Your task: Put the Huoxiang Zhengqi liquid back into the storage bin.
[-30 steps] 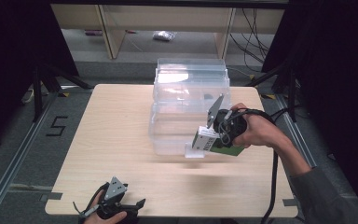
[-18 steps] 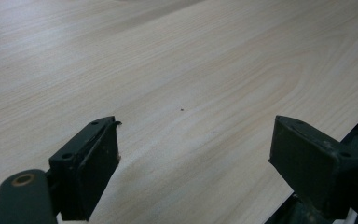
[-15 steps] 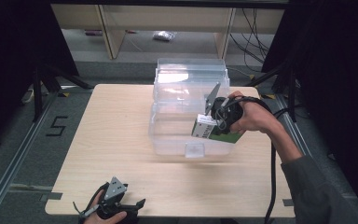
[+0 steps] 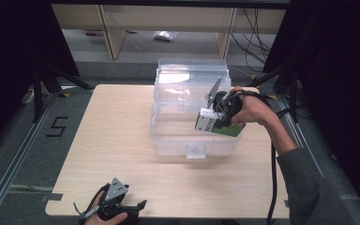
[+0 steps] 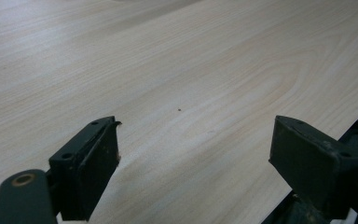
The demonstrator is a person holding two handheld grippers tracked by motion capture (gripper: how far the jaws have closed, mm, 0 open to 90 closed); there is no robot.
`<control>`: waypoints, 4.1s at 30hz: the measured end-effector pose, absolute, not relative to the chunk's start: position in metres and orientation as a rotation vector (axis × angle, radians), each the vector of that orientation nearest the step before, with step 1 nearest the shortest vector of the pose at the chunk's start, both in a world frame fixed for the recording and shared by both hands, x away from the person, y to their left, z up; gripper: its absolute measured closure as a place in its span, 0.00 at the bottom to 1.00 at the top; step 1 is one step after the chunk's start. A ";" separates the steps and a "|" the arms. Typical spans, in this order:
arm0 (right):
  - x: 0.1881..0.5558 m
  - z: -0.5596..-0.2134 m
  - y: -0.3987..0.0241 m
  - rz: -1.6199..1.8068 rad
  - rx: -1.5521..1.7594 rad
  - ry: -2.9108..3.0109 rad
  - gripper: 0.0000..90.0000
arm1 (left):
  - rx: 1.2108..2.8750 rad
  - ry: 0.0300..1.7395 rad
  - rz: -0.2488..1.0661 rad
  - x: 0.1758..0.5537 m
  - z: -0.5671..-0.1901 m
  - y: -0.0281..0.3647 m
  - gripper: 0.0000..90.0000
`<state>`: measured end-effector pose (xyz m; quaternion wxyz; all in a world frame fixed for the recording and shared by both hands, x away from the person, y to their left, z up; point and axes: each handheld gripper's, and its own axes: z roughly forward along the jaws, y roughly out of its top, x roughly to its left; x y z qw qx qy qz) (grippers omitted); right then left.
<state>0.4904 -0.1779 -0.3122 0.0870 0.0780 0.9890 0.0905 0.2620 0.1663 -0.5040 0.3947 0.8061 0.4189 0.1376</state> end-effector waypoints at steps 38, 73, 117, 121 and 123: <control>0.516 -0.375 -0.182 0.199 0.221 3.005 0.72 | 2.043 1.051 0.348 0.263 -0.504 0.167 0.17; 0.511 -0.368 -0.205 0.367 0.401 2.972 0.55 | 2.044 1.054 0.351 0.263 -0.502 0.167 0.17; 0.451 -0.353 -0.245 1.008 1.093 2.487 0.26 | 2.030 1.060 0.353 0.263 -0.503 0.166 0.17; 0.446 -0.353 -0.248 1.009 1.060 2.485 0.26 | 2.031 1.061 0.355 0.264 -0.504 0.166 0.17; 0.442 -0.352 -0.249 1.019 1.079 2.482 0.26 | 2.031 1.061 0.355 0.264 -0.503 0.166 0.17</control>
